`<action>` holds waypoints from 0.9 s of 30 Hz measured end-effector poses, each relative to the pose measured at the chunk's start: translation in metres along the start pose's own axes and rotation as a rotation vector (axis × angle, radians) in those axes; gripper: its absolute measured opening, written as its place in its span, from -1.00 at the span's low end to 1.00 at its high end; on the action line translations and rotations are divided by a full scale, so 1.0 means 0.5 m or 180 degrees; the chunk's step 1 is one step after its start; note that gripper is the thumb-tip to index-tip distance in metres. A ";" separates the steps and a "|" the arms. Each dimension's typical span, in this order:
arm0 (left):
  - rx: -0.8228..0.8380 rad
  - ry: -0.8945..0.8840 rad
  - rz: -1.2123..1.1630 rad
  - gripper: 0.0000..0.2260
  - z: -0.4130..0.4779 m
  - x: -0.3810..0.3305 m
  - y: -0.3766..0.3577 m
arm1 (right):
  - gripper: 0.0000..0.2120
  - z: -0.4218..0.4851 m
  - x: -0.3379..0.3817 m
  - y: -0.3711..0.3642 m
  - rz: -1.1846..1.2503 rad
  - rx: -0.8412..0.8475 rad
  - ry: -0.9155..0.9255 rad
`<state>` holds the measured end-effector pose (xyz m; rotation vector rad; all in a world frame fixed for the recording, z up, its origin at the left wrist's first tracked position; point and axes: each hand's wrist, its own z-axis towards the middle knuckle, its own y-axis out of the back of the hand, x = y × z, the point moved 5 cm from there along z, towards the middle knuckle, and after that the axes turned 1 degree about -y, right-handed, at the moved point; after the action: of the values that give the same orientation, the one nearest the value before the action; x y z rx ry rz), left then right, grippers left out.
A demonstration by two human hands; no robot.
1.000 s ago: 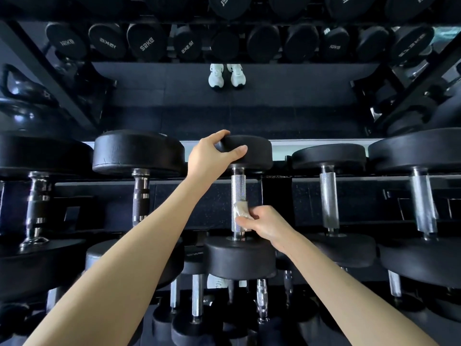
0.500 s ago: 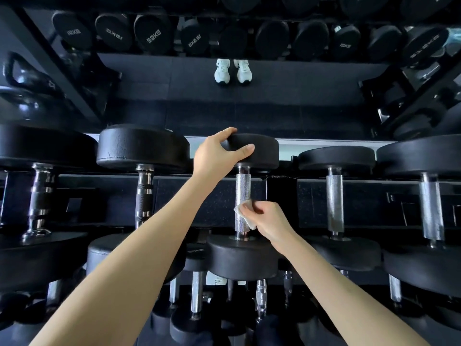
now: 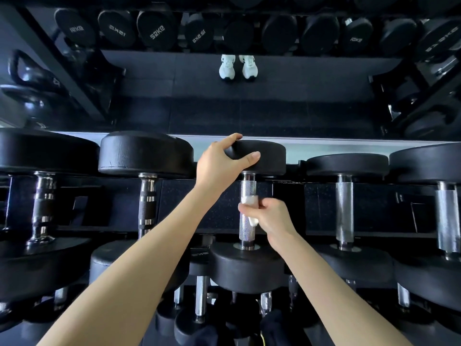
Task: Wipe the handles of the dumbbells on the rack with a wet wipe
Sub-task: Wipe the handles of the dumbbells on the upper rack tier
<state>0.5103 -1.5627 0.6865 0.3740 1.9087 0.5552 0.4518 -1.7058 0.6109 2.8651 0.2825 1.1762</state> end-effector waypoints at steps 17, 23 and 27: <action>-0.0029 0.0023 -0.0128 -0.47 -0.005 0.000 -0.001 | -0.80 0.009 0.040 -0.016 0.0171 -0.0709 0.0670; -0.0110 -0.0007 -0.0117 -0.48 -0.005 0.001 -0.006 | -0.72 0.006 0.093 -0.041 -0.1668 -0.1456 0.1002; -0.0128 0.0009 -0.0099 -0.49 -0.003 -0.003 -0.003 | -0.67 0.038 0.070 -0.008 -0.0619 -0.0822 0.0862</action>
<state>0.5093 -1.5651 0.6874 0.3172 1.9001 0.5727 0.4886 -1.6947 0.6212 2.4001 0.3758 1.4409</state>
